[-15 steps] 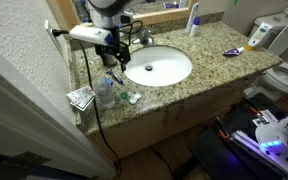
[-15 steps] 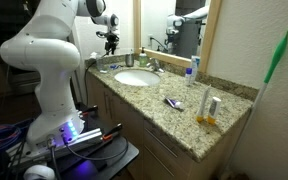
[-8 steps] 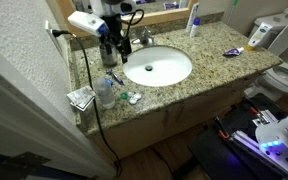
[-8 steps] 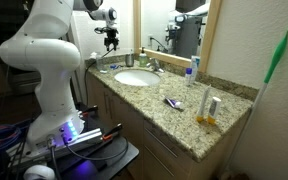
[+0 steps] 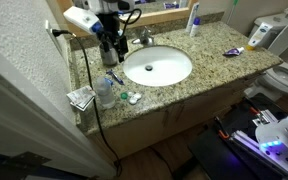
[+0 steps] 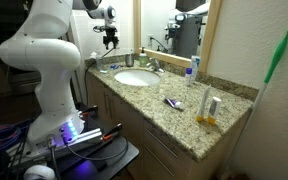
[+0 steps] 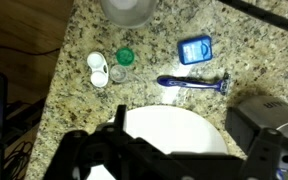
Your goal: Move the silver cup to the left side of the counter, move the small blue object and then the toothpaste to the left side of the counter as well
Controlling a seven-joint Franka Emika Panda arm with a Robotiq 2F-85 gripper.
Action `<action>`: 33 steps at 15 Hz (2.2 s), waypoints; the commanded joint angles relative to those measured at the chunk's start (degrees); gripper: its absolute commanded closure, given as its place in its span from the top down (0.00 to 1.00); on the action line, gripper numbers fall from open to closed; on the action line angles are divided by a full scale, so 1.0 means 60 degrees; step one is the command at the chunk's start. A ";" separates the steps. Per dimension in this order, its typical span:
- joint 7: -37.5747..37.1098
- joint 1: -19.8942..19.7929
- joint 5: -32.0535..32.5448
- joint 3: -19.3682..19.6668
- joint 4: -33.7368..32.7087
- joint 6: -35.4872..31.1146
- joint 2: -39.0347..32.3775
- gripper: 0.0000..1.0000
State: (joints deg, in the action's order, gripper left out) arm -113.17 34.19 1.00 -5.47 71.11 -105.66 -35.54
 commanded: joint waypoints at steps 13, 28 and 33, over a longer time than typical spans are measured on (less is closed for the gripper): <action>-0.6050 -0.1690 0.0354 0.0609 0.5473 0.0993 0.5851 1.00; -0.4016 -0.4397 0.0515 0.0485 0.7207 0.0097 0.6405 1.00; -0.2106 -0.5748 -0.0415 0.1495 0.8528 -0.0385 0.7170 1.00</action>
State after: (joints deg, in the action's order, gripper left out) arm -131.23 3.48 2.65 1.59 116.10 -105.01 3.33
